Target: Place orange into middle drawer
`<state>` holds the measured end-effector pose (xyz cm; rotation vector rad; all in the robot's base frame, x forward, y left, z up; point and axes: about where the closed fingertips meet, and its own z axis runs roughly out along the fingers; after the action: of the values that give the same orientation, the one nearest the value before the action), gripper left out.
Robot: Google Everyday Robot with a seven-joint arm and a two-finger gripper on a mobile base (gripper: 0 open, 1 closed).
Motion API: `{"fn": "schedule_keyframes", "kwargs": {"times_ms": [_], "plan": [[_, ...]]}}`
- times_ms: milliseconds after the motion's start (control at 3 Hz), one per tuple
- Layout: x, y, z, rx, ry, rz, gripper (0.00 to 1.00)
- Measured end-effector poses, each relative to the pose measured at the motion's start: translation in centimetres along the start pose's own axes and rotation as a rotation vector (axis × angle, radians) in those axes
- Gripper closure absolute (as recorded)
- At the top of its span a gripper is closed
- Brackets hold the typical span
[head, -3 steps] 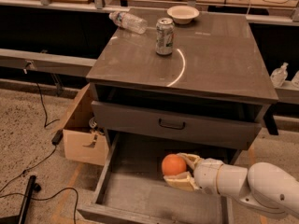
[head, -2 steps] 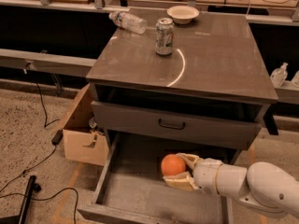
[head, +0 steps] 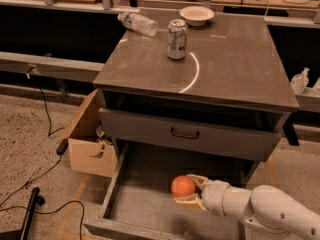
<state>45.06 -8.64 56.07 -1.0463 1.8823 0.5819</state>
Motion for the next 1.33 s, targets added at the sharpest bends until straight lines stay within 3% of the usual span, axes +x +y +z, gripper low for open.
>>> {"fn": "schedule_keyframes", "kwargs": {"times_ms": [1000,1333], "plan": [[9.3,1.1,7.7,-0.012,0.091,-0.054,1.00],[11.6,1.7,9.2,-0.035,0.145,-0.060,0.82]]}}
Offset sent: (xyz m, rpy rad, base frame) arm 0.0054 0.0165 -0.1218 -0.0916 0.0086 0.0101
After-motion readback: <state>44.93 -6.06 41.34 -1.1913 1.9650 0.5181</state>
